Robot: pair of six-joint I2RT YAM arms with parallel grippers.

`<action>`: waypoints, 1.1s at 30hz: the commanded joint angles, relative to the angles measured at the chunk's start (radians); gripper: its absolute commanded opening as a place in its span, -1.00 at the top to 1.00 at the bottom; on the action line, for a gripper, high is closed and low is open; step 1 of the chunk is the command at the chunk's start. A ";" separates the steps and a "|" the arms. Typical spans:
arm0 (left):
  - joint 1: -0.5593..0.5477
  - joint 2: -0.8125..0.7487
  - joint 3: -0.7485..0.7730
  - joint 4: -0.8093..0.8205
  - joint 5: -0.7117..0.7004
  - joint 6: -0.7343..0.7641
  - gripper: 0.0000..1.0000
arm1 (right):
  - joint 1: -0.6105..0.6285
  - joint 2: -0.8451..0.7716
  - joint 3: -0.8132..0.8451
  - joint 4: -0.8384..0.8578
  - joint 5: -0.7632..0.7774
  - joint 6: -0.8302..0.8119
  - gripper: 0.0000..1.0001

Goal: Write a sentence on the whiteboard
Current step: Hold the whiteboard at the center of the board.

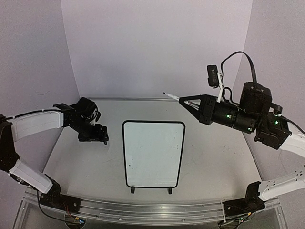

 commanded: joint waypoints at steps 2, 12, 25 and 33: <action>0.003 -0.211 0.121 -0.057 0.011 0.156 -0.80 | 0.026 0.000 0.002 -0.008 -0.065 -0.044 1.00; 0.019 -0.277 0.133 0.090 0.432 0.314 -0.82 | 0.192 0.045 -0.060 -0.032 0.167 -0.078 1.00; 0.022 -0.291 0.053 0.215 0.846 0.413 -0.79 | 0.261 0.142 -0.125 0.068 0.232 -0.051 1.00; 0.010 -0.260 0.052 0.164 0.863 0.496 -0.79 | 0.261 0.174 -0.110 0.125 0.192 -0.061 1.00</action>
